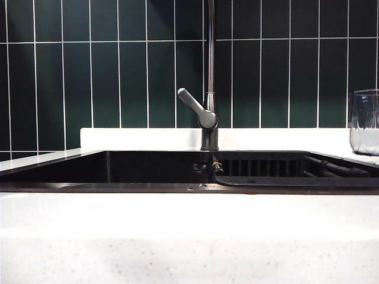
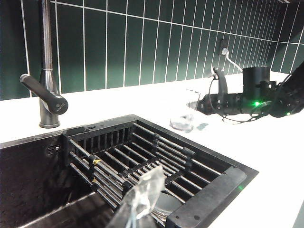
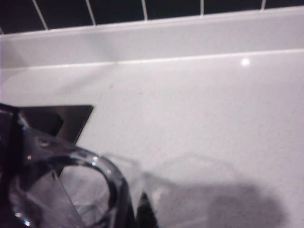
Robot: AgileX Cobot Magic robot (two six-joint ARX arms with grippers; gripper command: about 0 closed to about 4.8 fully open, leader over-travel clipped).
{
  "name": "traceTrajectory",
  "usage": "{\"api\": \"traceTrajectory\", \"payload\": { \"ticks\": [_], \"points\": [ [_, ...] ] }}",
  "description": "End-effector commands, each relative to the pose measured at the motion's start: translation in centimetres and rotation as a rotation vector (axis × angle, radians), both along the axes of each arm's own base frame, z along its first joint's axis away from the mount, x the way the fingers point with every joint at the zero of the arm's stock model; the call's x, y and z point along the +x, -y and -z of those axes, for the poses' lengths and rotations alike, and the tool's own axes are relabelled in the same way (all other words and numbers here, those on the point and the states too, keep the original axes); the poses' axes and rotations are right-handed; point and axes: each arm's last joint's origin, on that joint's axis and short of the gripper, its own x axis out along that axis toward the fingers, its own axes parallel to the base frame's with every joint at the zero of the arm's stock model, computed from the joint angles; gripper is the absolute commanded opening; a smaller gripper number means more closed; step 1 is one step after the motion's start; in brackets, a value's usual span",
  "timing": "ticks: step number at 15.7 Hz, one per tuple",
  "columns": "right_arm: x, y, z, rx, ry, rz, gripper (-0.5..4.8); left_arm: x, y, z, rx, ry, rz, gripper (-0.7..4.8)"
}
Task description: Pick up the mug next to the sink, go to the faucet to get some water, pour the water into the sink, and finally put the mug back to its place.
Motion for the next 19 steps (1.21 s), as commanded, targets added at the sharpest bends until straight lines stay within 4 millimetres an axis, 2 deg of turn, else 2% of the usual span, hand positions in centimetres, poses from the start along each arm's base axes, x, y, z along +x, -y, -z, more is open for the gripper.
{"api": "traceTrajectory", "payload": {
  "ticks": [1, 8, 19],
  "points": [
    [0.10, 0.01, -0.27, 0.001, 0.023, -0.005, -0.07, -0.03, -0.01, -0.14, -0.009, 0.001, 0.006, -0.05],
    [-0.14, 0.82, -0.26, -0.014, 0.023, 0.023, -0.07, -0.01, 0.01, 0.01, 0.004, -0.007, 0.006, -0.05],
    [-0.12, 0.58, -0.05, -0.063, 0.007, 0.005, -0.07, -0.01, 0.02, 0.08, 0.011, -0.010, 0.006, -0.05]
  ]
}}
